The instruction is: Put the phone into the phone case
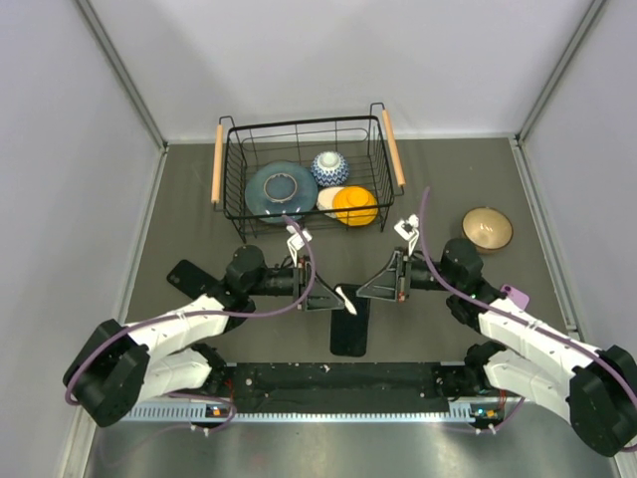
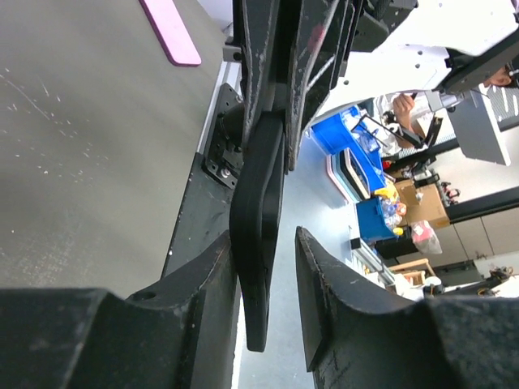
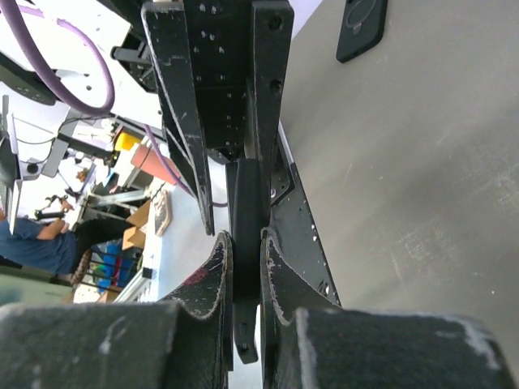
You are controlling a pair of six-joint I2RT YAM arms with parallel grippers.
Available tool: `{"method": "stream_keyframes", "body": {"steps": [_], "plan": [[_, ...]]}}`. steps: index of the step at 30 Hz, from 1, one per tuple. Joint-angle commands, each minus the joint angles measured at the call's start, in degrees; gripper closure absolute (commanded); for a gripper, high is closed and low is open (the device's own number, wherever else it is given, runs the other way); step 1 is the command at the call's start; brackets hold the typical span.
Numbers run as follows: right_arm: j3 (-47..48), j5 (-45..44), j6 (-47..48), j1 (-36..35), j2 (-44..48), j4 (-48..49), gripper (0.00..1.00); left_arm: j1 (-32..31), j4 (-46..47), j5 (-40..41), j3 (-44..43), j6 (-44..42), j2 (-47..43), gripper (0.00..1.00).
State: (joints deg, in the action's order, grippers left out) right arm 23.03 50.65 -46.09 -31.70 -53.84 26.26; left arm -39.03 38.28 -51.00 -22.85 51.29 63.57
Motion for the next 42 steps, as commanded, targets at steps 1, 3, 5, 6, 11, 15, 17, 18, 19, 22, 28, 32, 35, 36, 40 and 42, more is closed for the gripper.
{"method": "stream_keyframes", "body": {"steps": [1, 3, 5, 6, 11, 15, 17, 18, 19, 22, 28, 32, 35, 36, 40, 42], "plan": [[-1.2, 2.5, -1.6, 0.3, 0.9, 5.2, 1.00, 0.5, 1.7, 1.1, -3.2, -0.4, 0.7, 0.62], [-1.6, 2.7, -1.7, 0.3, 0.8, 5.6, 1.00, 0.6, 3.4, 0.5, -2.8, 0.6, 1.6, 0.62], [-1.8, 3.0, -2.2, 0.4, 0.6, 6.3, 1.00, 0.6, 5.5, 0.3, -2.6, 1.2, 1.9, 0.63], [-1.8, 3.0, -2.2, 0.3, 0.7, 6.3, 1.00, 0.6, 5.8, 0.4, -2.4, 1.4, 2.0, 0.70], [-1.8, 1.6, -0.2, 0.4, 0.6, 3.3, 1.00, 0.7, -5.5, 3.1, -4.5, -4.9, 1.2, 1.00], [-1.7, -1.3, -0.1, 0.3, 0.5, 2.3, 1.00, 0.5, -18.1, 9.4, -7.3, -12.0, -0.5, 1.00], [-1.6, -3.5, 0.4, 0.4, 0.1, 1.4, 1.00, 0.4, -20.7, 10.5, -7.7, -13.9, -1.1, 1.00], [-1.6, -4.1, 0.6, 0.4, -0.2, 1.4, 1.00, 0.4, -22.4, 10.7, -8.2, -14.3, -1.1, 1.00], [-1.6, -4.9, 0.5, 0.3, -0.8, 1.6, 1.00, 0.4, -23.1, 11.0, -8.5, -14.6, -1.2, 1.00], [-1.4, -6.1, -0.6, 0.4, -2.0, 2.9, 1.00, 0.4, -24.7, 11.3, -9.2, -15.5, -1.4, 0.91], [-0.9, -7.0, -2.9, 0.3, -1.5, 5.8, 1.00, 0.4, -23.3, 11.8, -6.7, -15.3, -4.6, 0.52], [-1.5, -6.4, -4.4, 0.3, -1.4, 9.4, 1.00, 0.4, -22.8, 11.3, -4.8, -15.0, -5.6, 0.45], [-2.9, -5.7, -7.2, 0.3, -2.3, 15.6, 1.00, 0.4, -20.8, 9.8, -4.1, -13.9, -4.3, 0.44], [-3.5, -5.5, -8.3, 0.3, -2.8, 17.6, 1.00, 0.4, -20.4, 8.8, -4.0, -13.5, -3.8, 0.44], [-5.0, -4.8, -12.8, 0.4, -3.9, 24.9, 1.00, 0.4, -19.4, 8.4, -3.8, -13.0, -2.3, 0.43], [-5.0, -4.8, -12.9, 0.4, -3.9, 24.8, 1.00, 0.4, -18.1, 8.0, -3.3, -12.3, -2.5, 0.44]]}}
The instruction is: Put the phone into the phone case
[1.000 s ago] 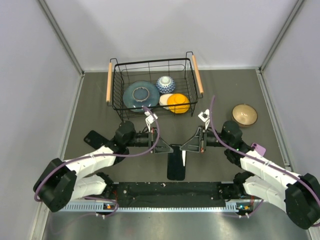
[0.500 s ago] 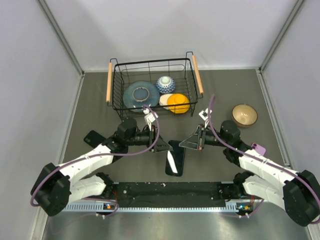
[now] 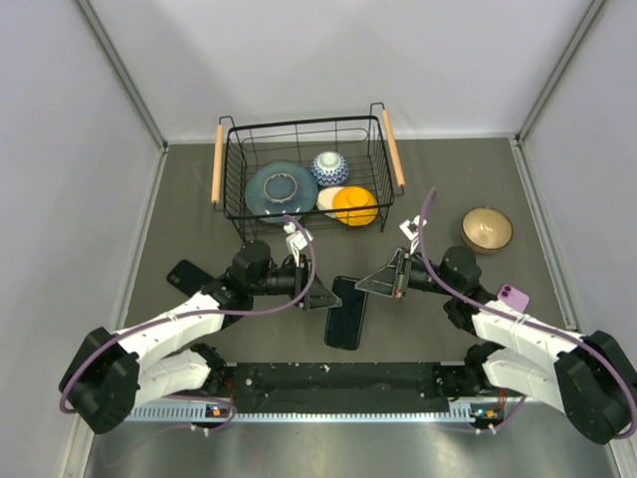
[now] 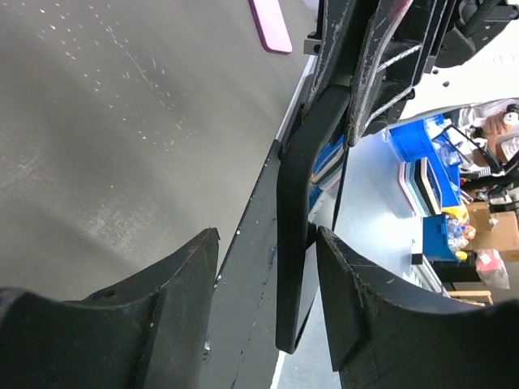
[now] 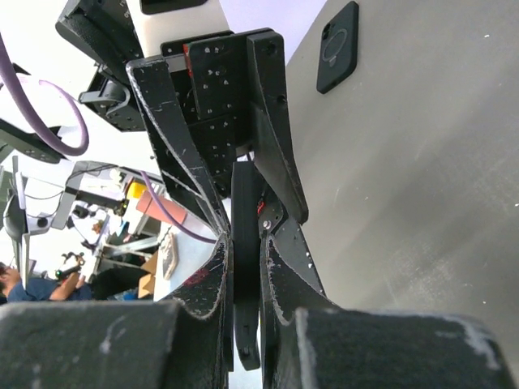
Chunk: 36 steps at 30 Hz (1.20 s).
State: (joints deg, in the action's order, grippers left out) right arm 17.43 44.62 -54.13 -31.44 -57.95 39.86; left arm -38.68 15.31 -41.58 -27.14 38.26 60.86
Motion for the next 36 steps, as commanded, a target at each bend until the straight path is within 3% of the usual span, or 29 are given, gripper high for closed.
{"method": "stream_keyframes", "body": {"steps": [1, 2, 4, 5, 8, 10, 17, 23, 24, 27, 28, 31, 36], "plan": [[0.7, 1.3, -4.7, 0.1, 0.4, 10.8, 1.00, 0.1, 5.3, -1.8, 1.0, 0.9, 0.1, 0.49], [0.8, 1.2, -4.3, 0.2, 0.6, 10.3, 1.00, 0.1, 5.6, -1.9, 1.1, 1.4, 0.0, 0.66], [0.8, 0.0, -3.4, 0.2, 1.6, 7.9, 0.89, 0.1, 5.9, -2.2, 0.9, 1.6, 0.0, 0.81], [0.8, -0.6, -3.0, 0.2, 2.1, 6.7, 0.77, 0.1, 6.1, -2.3, 0.9, 2.1, 0.0, 0.89], [0.6, -2.5, -1.7, 0.1, 4.1, 3.4, 0.61, 0.1, 7.5, -2.6, 1.2, 3.4, 0.0, 0.99], [0.7, -3.7, -0.9, 0.1, 4.9, 0.8, 0.61, 0.1, 7.5, -2.5, 1.2, 3.7, 0.5, 1.00], [3.4, -7.3, 7.1, -1.2, 6.8, -9.3, 0.99, 0.1, 6.1, -1.7, 0.0, 4.1, 2.7, 1.00], [6.3, -10.3, 14.1, -2.3, 9.1, -18.0, 1.00, 0.1, 1.7, -0.6, -2.1, 3.4, 4.3, 1.00], [6.3, -10.5, 14.2, -2.3, 9.3, -18.1, 0.99, 0.1, 1.7, -0.7, -2.2, 3.4, 4.3, 1.00], [5.5, -10.3, 12.4, -2.2, 9.6, -16.6, 0.71, 0.1, 2.4, -1.0, -1.8, 4.2, 3.7, 1.00], [4.4, -10.1, 11.5, -2.2, 9.5, -15.3, 0.58, 0.1, 3.9, -1.4, -1.3, 5.3, 3.1, 1.00], [1.1, -8.3, 7.7, -2.3, 9.3, -8.6, 0.48, 0.3, 7.1, -1.5, 0.1, 8.0, 1.8, 1.00], [-3.4, -5.8, 2.3, -2.2, 7.3, -0.5, 0.44, 0.9, 11.4, -0.4, 1.7, 12.2, 0.1, 1.00]]}}
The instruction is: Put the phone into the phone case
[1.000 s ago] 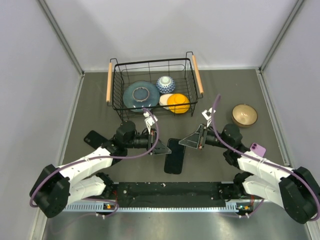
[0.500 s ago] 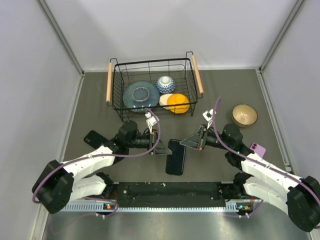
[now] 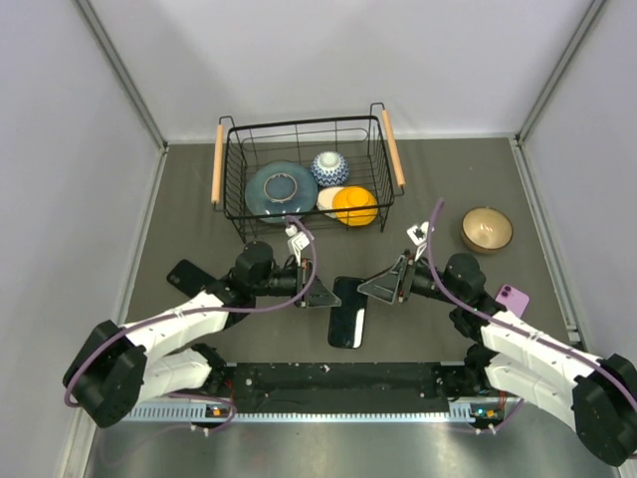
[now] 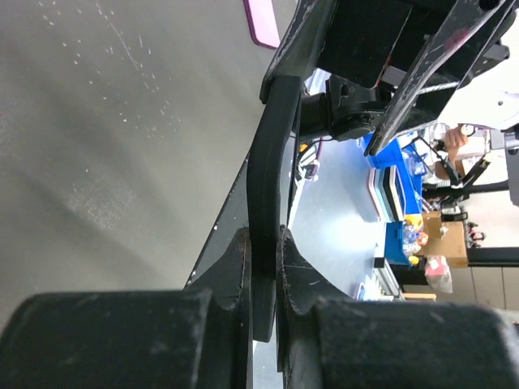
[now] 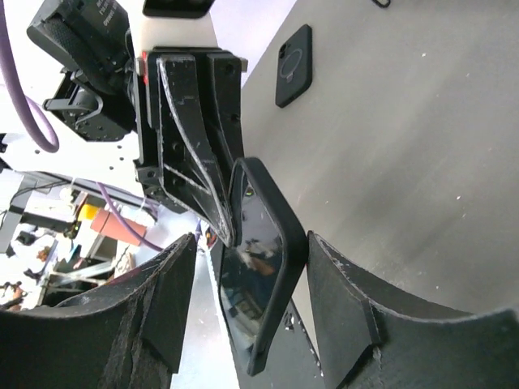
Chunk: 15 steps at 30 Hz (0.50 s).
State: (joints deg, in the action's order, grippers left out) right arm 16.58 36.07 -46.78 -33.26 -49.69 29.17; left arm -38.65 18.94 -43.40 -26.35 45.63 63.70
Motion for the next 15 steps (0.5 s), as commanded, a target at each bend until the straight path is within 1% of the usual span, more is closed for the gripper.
{"method": "stream_keyframes", "body": {"steps": [1, 5, 11, 12, 13, 14, 15], "plan": [[-4.3, 2.9, -5.9, -0.5, -1.4, 13.6, 0.42, 0.9, 8.6, 1.5, 1.5, 6.0, -3.1, 1.00], [-6.3, 3.7, -8.7, -0.5, -3.7, 18.5, 0.41, 1.1, 9.7, 2.5, 1.7, 6.8, -3.4, 1.00], [-5.7, 3.3, -8.7, -1.6, -7.5, 19.2, 0.40, 1.1, 12.9, 3.8, 3.2, 9.2, -2.8, 1.00], [-5.3, 3.4, -8.8, -1.8, -8.7, 19.6, 0.42, 1.2, 14.1, 3.9, 3.8, 10.1, -2.6, 1.00], [-5.2, 3.5, -8.9, -2.2, -9.2, 20.0, 0.57, 1.1, 14.4, 4.3, 4.1, 10.3, -2.4, 1.00], [-5.2, 3.2, -9.5, -2.3, -9.5, 20.3, 0.70, 1.1, 14.1, 4.6, 4.3, 10.3, -2.5, 1.00], [-5.8, 2.5, -9.7, -2.3, -9.6, 20.7, 0.79, 1.1, 11.5, 5.3, 4.4, 9.9, -2.5, 1.00]]}}
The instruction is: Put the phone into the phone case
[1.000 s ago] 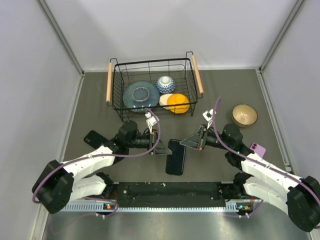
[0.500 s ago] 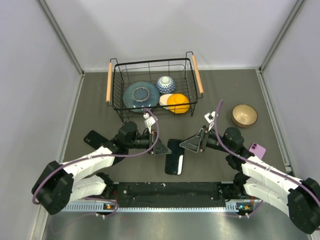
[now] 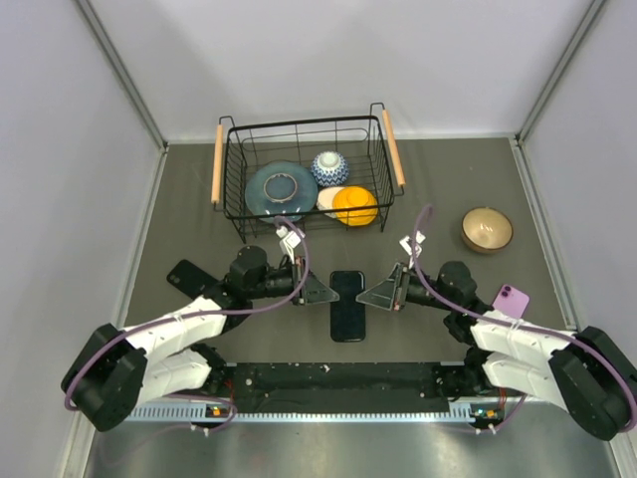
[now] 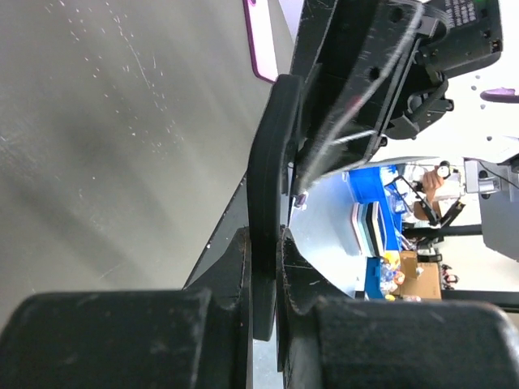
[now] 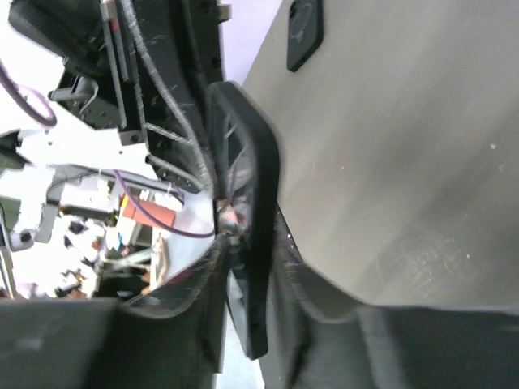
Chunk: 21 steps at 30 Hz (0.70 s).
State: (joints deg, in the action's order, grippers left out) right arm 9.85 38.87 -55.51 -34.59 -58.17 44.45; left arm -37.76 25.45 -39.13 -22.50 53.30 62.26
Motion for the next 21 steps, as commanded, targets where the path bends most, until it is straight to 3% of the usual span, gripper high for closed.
{"method": "stream_keyframes", "body": {"steps": [1, 4, 8, 9, 10, 13, 17, 21], "plan": [[0.4, -1.2, -1.2, -1.0, -1.0, 5.6, 0.97, 0.2, 3.6, 3.3, 0.4, 1.9, -1.1, 1.00], [1.0, -3.0, 0.0, -1.0, -0.1, 2.8, 1.00, 0.3, 0.3, 4.2, -1.0, -0.6, 0.3, 0.98], [2.5, -5.7, 3.1, -0.9, 3.2, -3.6, 1.00, 0.3, -3.1, 5.7, -2.7, -2.2, 0.8, 0.56], [3.9, -6.3, 4.7, -0.8, 3.8, -8.5, 1.00, 0.3, -4.0, 6.5, -3.0, -2.9, -0.2, 0.27], [4.9, -6.8, 6.2, -0.7, 4.1, -11.6, 1.00, 0.3, -7.4, 7.7, -3.3, -3.6, -0.9, 0.21], [9.0, -8.8, 11.9, -0.3, 3.3, -20.6, 1.00, 0.3, -14.7, 12.8, -6.0, -8.3, -3.3, 0.08], [11.6, -8.5, 13.8, 1.5, -2.3, -22.6, 1.00, 0.4, -29.2, 24.1, -9.0, -14.2, -8.5, 0.03], [13.9, -8.7, 14.5, 2.6, -8.8, -22.3, 1.00, 0.4, -34.7, 31.8, -8.9, -15.2, -13.3, 0.01]]}}
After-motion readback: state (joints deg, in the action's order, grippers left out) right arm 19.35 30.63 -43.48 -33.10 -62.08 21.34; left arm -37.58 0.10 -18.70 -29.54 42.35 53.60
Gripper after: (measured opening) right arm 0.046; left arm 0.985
